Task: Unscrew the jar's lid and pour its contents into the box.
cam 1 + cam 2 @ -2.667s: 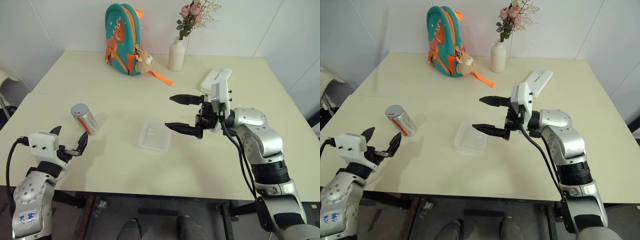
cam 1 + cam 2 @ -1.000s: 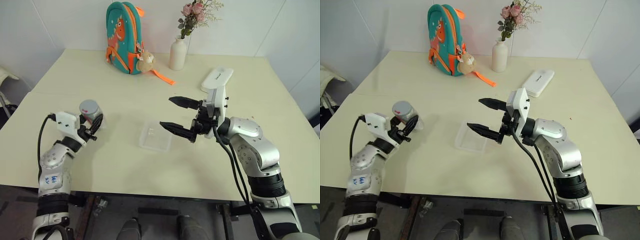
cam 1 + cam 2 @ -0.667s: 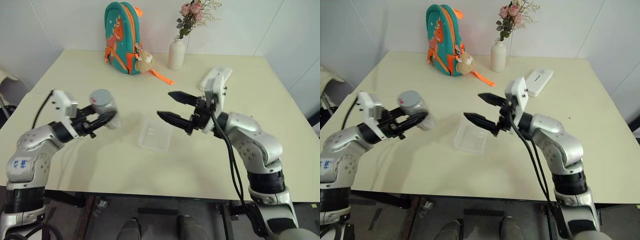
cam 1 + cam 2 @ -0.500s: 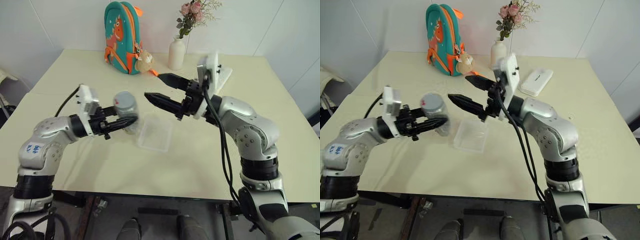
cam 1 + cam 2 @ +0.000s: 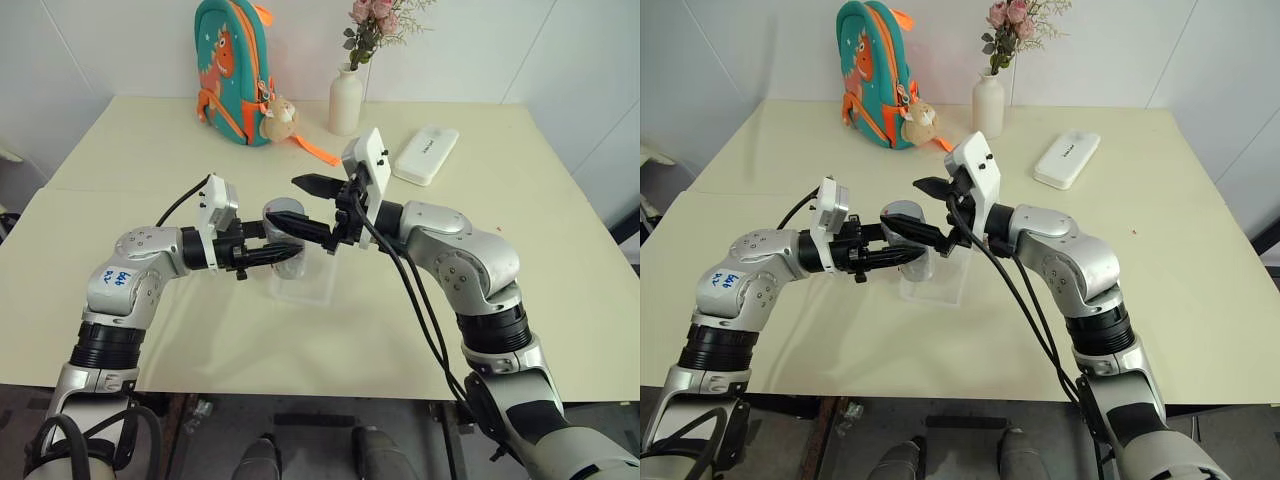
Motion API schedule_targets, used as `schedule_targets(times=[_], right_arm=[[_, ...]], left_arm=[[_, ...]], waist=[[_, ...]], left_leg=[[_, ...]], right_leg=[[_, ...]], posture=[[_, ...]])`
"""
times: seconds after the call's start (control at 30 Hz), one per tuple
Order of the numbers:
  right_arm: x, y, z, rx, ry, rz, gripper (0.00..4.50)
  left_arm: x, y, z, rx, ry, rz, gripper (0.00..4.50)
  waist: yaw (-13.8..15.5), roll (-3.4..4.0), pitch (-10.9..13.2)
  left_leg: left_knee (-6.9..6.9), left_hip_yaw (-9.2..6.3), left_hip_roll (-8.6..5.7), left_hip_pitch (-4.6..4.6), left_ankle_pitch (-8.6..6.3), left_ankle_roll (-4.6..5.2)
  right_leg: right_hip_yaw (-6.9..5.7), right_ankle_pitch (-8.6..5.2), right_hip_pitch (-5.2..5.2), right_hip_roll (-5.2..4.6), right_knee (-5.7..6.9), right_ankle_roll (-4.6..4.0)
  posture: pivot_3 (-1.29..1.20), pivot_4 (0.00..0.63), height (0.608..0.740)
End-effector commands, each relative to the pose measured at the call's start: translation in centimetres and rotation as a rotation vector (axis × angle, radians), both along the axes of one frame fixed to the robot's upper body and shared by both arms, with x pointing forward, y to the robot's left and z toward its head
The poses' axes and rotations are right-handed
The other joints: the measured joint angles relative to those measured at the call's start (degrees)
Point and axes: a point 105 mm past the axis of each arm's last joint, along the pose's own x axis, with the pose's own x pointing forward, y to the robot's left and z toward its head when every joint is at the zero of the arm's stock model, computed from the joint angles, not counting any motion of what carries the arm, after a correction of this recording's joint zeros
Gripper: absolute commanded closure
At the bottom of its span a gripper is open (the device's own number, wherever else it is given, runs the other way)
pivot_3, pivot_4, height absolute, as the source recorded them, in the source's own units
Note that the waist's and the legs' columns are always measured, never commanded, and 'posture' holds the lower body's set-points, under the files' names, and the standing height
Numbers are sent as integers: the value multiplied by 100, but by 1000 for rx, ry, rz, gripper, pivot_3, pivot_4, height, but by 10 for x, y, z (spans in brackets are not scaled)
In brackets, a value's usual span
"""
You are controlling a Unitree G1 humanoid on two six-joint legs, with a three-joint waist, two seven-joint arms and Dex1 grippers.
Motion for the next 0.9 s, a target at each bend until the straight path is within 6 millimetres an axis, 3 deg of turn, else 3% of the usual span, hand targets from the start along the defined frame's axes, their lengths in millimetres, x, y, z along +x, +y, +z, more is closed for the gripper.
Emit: schedule_targets(times=[0.03,0.53,0.67,0.77,0.9], right_arm=[[-10,3,11,6,-53,34,0],[-10,5,12,23,-61,56,0],[-11,6,9,13,-51,71,915],[-11,6,7,0,-54,68,1937],[-10,6,8,0,-55,70,1937]], left_arm=[[-1,0,13,6,-70,-12,2569],[4,2,16,2,-87,7,2569],[5,1,16,-6,-86,1,2569],[6,-1,17,-18,-88,1,2569],[5,-2,17,-17,-85,-9,2569]], waist=[[0,0,0],[2,0,0],[3,0,0],[2,0,0],[2,0,0]], left_leg=[[0,0,0,1,0,0],[1,0,0,2,2,1],[1,0,0,2,3,1],[1,0,0,2,3,1],[2,0,0,3,4,1]], right_leg=[[0,0,0,0,1,0],[0,0,0,0,7,0],[0,0,0,0,8,0],[0,0,0,0,9,0],[0,0,0,0,12,0]], posture=[[0,150,740],[0,150,740],[0,150,740],[0,150,740],[0,150,740]])
